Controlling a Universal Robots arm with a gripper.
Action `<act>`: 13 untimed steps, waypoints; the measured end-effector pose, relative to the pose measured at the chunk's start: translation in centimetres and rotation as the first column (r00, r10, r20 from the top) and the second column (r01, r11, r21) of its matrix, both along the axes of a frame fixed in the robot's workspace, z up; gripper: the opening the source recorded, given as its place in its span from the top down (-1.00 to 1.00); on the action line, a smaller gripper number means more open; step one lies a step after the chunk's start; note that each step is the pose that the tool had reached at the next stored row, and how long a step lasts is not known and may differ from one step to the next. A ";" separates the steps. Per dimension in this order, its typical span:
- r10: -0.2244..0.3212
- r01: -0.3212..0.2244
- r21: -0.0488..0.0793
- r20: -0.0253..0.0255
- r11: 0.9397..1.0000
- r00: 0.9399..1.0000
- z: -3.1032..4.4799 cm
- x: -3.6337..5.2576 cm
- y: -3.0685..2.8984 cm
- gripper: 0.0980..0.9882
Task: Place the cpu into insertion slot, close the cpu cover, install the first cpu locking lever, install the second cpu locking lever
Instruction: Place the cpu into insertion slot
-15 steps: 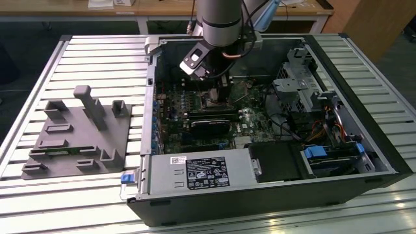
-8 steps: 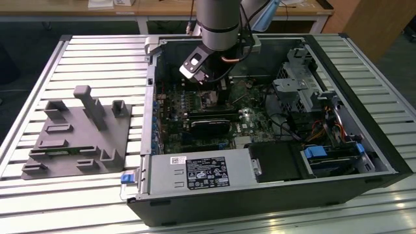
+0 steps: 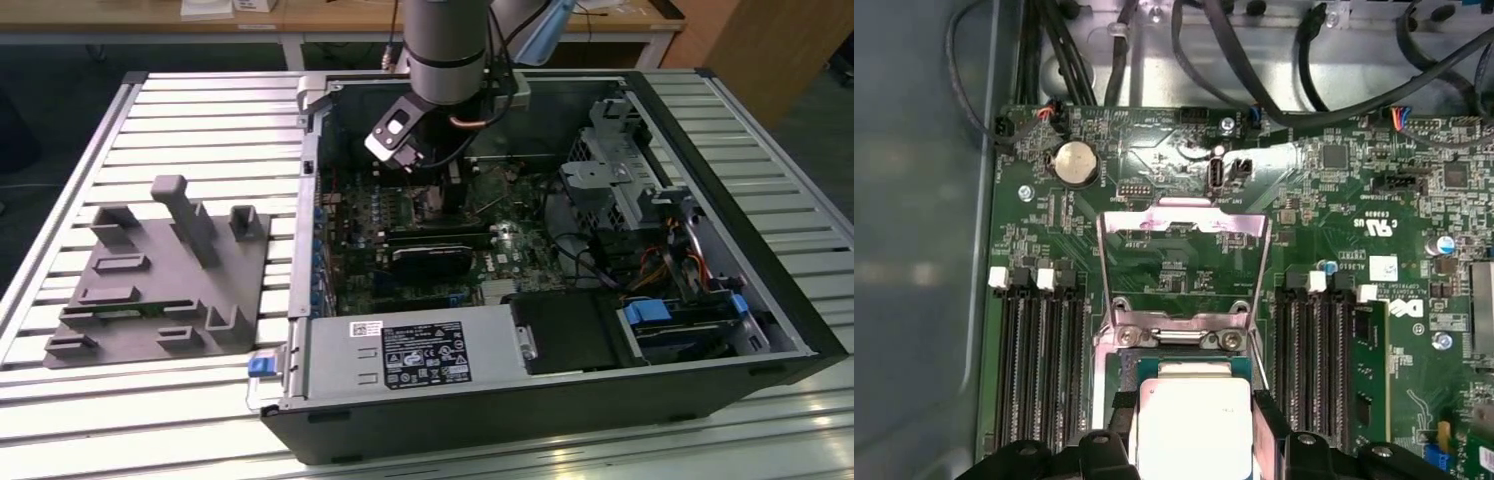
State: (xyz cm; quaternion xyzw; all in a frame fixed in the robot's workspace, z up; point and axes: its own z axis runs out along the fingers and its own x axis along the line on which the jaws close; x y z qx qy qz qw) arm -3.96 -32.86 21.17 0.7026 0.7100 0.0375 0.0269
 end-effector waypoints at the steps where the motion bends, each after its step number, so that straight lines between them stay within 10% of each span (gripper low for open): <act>1: 0.000 0.000 0.000 0.000 1.000 1.000 -0.08 -0.04 0.02 0.01; 13: -0.045 0.045 -0.001 0.000 0.999 0.999 -1.25 -0.34 0.28 0.01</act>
